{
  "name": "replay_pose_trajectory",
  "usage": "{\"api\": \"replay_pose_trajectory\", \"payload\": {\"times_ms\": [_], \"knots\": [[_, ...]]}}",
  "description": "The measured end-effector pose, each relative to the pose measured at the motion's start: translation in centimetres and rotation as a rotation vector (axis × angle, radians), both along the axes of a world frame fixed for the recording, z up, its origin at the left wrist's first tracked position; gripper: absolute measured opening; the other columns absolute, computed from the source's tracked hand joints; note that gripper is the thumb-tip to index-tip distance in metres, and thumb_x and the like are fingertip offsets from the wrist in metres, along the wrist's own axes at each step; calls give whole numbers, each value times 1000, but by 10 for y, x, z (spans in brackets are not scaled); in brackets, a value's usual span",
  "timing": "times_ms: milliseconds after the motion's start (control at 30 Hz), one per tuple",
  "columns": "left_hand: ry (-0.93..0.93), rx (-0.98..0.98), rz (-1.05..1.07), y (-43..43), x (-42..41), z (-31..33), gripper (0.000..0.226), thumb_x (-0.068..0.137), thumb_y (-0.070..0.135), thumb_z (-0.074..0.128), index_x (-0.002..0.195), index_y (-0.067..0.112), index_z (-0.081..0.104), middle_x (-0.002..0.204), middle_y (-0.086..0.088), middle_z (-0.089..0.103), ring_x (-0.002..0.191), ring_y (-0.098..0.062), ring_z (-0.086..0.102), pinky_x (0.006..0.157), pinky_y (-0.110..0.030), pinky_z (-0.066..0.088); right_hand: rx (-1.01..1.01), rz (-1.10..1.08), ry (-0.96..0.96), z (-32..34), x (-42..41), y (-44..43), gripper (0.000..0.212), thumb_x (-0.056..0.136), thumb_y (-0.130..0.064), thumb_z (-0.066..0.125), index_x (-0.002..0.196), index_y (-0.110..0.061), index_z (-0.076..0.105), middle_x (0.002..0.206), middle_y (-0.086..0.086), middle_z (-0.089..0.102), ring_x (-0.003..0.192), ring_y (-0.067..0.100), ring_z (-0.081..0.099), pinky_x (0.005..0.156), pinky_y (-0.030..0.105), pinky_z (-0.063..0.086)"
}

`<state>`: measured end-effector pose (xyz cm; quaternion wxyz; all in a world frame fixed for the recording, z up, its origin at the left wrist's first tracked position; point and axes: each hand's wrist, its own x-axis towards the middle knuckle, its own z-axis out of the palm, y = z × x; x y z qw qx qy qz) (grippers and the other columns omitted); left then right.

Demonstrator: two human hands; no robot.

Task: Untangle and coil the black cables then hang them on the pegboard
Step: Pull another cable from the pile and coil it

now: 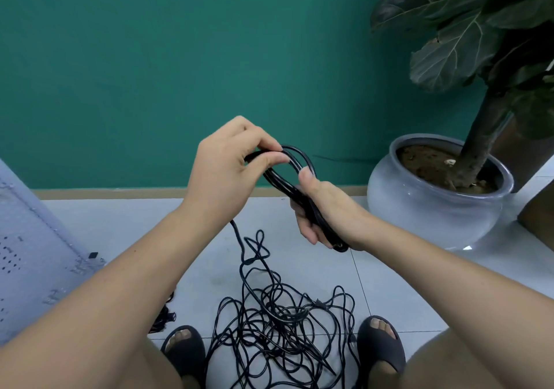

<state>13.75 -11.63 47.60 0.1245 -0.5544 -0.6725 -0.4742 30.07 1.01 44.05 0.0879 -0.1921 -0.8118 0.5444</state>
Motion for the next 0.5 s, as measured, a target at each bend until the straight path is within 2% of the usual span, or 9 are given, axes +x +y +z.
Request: {"api": "replay_pose_trajectory", "payload": {"times_ms": [100,200,267,333,433,500], "knots": [[-131,-83,1,1,-2,1,15,85,37,89,86,29,77,98,11,58,87,-12,57,76,-14,42,100,72,-9,0,5,-6,47,103,-61,59,79,-21,48,55,12,62,38,24,45,44,31,38],[-276,-149,-6,4,-4,-2,26,83,43,90,89,30,69,107,12,60,97,-6,64,87,-20,47,174,47,26,-1,6,-10,37,107,-30,63,78,-15,45,55,11,62,38,23,45,41,28,38],[-441,-191,-21,5,-4,-5,32,87,48,86,101,32,62,109,12,70,98,-6,69,89,-29,52,230,21,55,-1,5,-10,37,107,-25,62,75,-14,45,55,12,63,39,22,48,42,29,41],[-644,-231,-101,7,-1,-7,33,94,49,79,113,31,60,99,8,79,92,-11,75,88,-35,56,303,-1,76,0,3,-10,39,107,-26,62,73,-16,46,57,12,64,40,21,52,46,29,44],[-801,-193,-159,10,1,-9,32,97,42,78,118,24,64,83,3,78,77,-13,73,79,-32,57,341,-32,79,-2,-1,-11,37,107,-26,62,75,-12,48,60,12,65,41,11,52,50,24,41],[-898,-133,-172,14,1,-10,36,96,37,80,123,21,62,79,4,73,74,-16,69,75,-33,56,322,-45,62,-5,-7,-10,32,105,-28,65,79,-14,52,64,5,67,45,8,54,51,21,41]]}}
